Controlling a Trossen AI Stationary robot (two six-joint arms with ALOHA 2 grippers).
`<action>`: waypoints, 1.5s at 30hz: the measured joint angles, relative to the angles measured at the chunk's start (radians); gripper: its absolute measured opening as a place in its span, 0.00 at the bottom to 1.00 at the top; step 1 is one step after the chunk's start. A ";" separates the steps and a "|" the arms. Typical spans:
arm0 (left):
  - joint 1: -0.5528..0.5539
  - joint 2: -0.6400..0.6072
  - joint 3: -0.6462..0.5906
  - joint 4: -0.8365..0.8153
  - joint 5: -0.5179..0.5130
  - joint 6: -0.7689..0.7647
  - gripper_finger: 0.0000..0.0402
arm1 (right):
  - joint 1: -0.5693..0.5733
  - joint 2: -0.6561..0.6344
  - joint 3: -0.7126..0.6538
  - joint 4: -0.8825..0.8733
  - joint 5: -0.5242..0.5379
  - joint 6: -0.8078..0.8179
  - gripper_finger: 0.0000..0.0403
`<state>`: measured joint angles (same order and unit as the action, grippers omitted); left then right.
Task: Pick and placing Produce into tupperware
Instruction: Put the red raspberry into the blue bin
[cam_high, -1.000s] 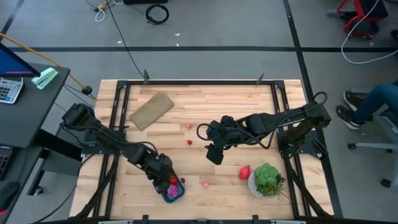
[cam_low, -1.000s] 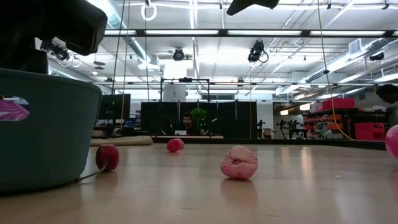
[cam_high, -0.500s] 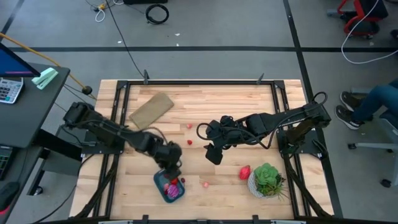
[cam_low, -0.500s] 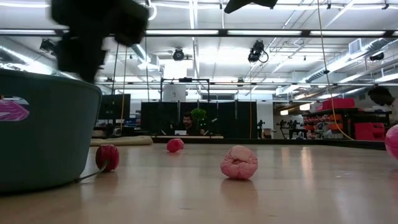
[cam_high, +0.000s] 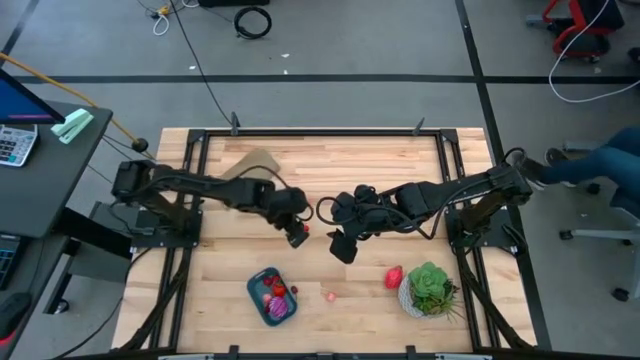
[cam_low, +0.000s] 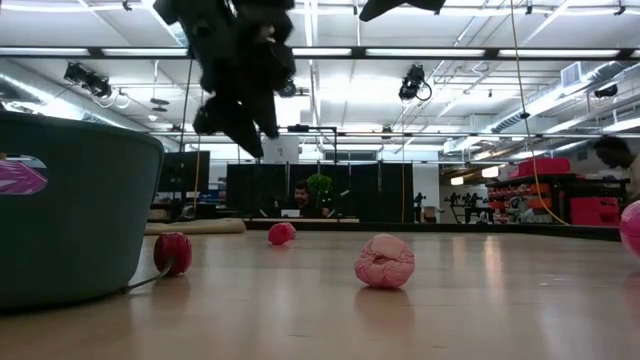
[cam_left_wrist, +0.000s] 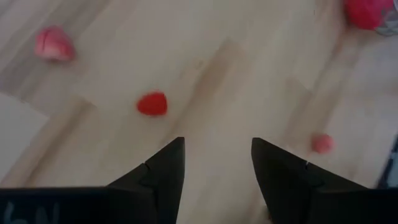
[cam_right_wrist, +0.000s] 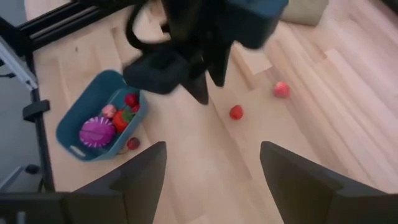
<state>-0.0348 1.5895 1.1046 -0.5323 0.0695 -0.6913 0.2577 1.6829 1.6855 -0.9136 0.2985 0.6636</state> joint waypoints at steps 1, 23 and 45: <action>0.009 0.017 0.000 0.013 0.000 0.004 0.48 | 0.000 0.000 0.000 0.003 0.013 0.000 0.67; 0.060 0.281 0.000 0.126 -0.121 0.073 0.56 | 0.000 0.000 0.000 0.002 0.034 -0.038 0.67; 0.057 0.281 0.000 0.124 -0.113 -0.034 0.55 | 0.000 0.000 0.000 0.002 0.034 -0.064 0.67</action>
<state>0.0223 1.8702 1.1042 -0.4078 -0.0435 -0.7252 0.2573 1.6825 1.6855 -0.9119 0.3325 0.5991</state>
